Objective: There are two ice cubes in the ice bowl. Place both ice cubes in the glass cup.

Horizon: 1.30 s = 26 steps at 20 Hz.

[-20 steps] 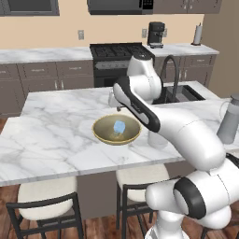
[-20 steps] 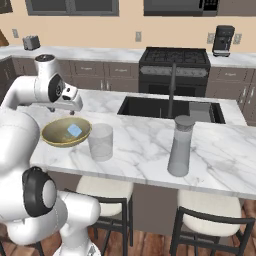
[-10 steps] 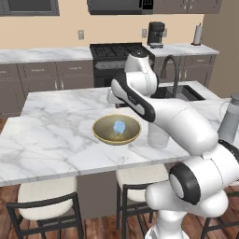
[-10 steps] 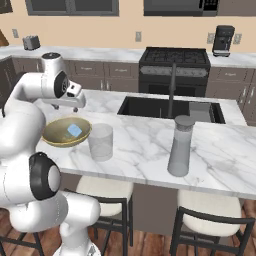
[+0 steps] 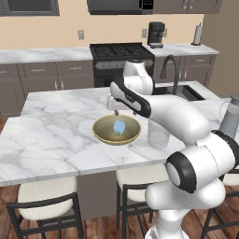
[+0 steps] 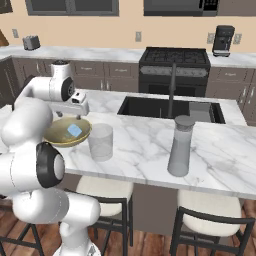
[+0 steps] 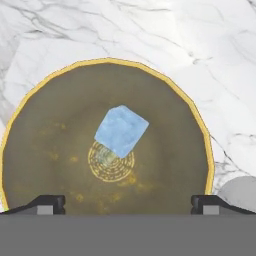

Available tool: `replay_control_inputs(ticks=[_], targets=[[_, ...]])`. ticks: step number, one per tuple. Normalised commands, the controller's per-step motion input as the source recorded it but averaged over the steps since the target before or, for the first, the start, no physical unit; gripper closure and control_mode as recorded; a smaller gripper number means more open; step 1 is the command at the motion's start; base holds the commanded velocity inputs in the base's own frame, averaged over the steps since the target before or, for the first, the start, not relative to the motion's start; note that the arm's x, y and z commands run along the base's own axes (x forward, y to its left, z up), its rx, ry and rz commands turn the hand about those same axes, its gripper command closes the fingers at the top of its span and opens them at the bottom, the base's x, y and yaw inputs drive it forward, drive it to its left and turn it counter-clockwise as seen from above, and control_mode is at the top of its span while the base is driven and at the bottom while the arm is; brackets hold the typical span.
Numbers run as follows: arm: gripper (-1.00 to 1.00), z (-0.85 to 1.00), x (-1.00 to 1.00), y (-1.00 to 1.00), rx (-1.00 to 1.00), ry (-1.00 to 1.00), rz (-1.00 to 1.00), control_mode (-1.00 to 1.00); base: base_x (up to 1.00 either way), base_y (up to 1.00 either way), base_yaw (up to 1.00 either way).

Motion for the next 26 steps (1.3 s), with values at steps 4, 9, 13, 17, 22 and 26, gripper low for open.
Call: replay_control_inputs(ticks=[4, 9, 13, 17, 22, 26], targets=[[-1.0, -0.33, 0.0, 0.04, -0.01, 0.09, 0.0, -1.0, 0.0, 0.0, 0.0], [-1.0, 0.0, 0.01, 0.1, -0.06, 0.0, 0.0, -1.0, 0.0, 0.0, 0.0], [-1.0, -0.1, 0.11, 0.1, -0.03, 0.0, 0.0, -1.0, 0.0, 0.0, 0.0], [-1.0, -0.25, 0.3, 0.0, -0.04, 0.0, 0.0, -1.0, 0.0, 0.0, 0.0], [-1.0, -0.37, 0.39, 0.0, -0.09, 0.01, 0.0, -1.0, 0.0, 0.0, 0.0], [-1.0, -0.16, 0.28, 0.01, -0.02, 0.0, 0.0, -1.0, 0.0, 0.0, 0.0]])
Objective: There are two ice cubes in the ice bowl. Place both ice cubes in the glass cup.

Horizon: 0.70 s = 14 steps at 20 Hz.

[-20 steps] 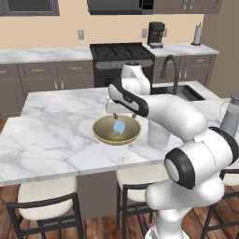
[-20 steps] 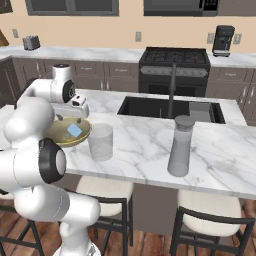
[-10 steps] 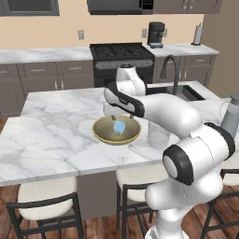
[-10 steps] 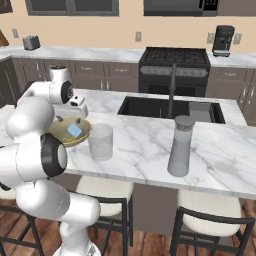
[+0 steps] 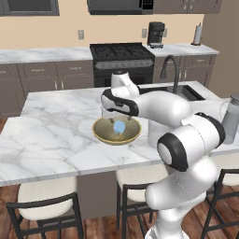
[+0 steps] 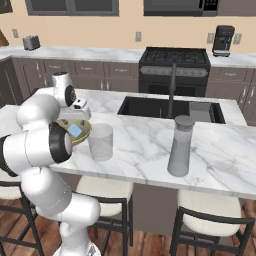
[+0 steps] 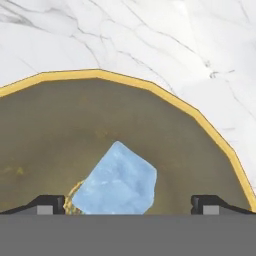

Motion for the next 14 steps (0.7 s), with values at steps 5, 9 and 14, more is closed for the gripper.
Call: replay_control_inputs(ticks=[5, 9, 14], targets=[[-1.0, -0.12, 0.09, 0.0, 0.0, 0.0, 0.0, -1.0, 0.0, 0.0, 0.0], [-1.0, -0.16, -0.16, 0.0, -0.03, 0.0, 0.02, -1.0, 0.0, 0.0, 0.0], [-1.0, -0.1, -0.05, 0.0, -0.02, 0.0, 0.01, -1.0, 0.0, 0.0, 0.0]])
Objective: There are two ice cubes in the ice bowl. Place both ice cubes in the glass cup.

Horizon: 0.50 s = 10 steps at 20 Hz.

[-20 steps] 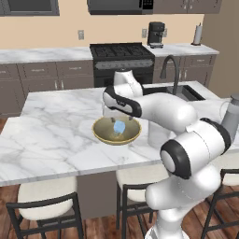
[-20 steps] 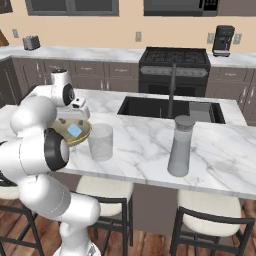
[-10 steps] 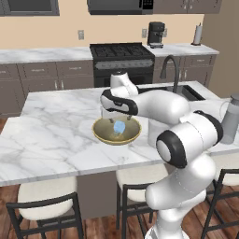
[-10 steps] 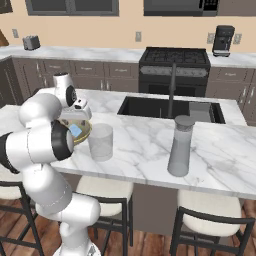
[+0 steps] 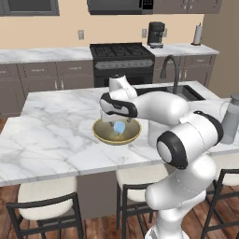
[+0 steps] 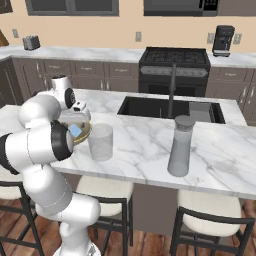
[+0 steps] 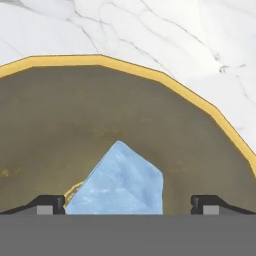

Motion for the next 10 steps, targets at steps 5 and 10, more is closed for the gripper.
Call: replay_control_inputs(ticks=[5, 10], targets=[[-1.0, -0.04, 0.0, 0.0, 0.0, 0.0, 0.01, -1.0, 0.0, 0.0, 0.0], [-1.0, -0.16, 0.0, 0.0, 0.0, 0.0, 0.01, -1.0, 0.0, 0.0, 0.0]])
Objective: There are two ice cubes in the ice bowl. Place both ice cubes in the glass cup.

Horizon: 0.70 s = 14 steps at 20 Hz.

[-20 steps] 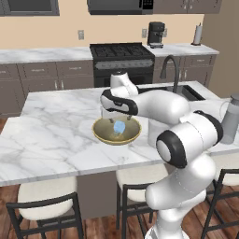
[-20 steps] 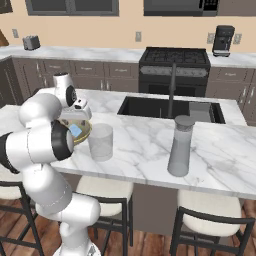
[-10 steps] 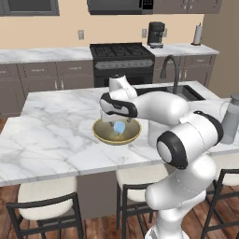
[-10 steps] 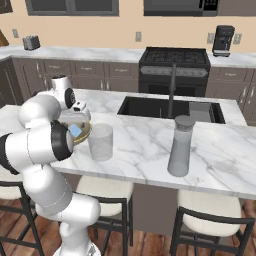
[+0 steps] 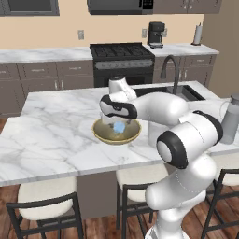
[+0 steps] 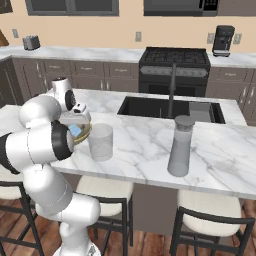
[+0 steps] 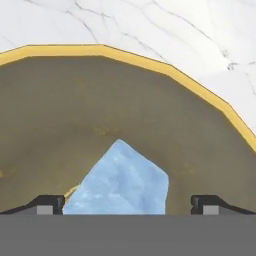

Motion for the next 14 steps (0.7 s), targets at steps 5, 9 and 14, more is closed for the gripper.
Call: replay_control_inputs(ticks=[5, 9, 14], targets=[[-1.0, -0.16, 0.0, 0.0, 0.0, 0.0, 0.01, -1.0, 0.0, 0.0, 0.0], [-1.0, -0.13, 0.0, 0.01, 0.0, 0.0, 0.0, -1.0, 0.0, 0.0, 0.0], [-1.0, -0.09, 0.0, 0.0, 0.0, 0.0, 0.0, -1.0, 0.0, 0.0, 0.0]])
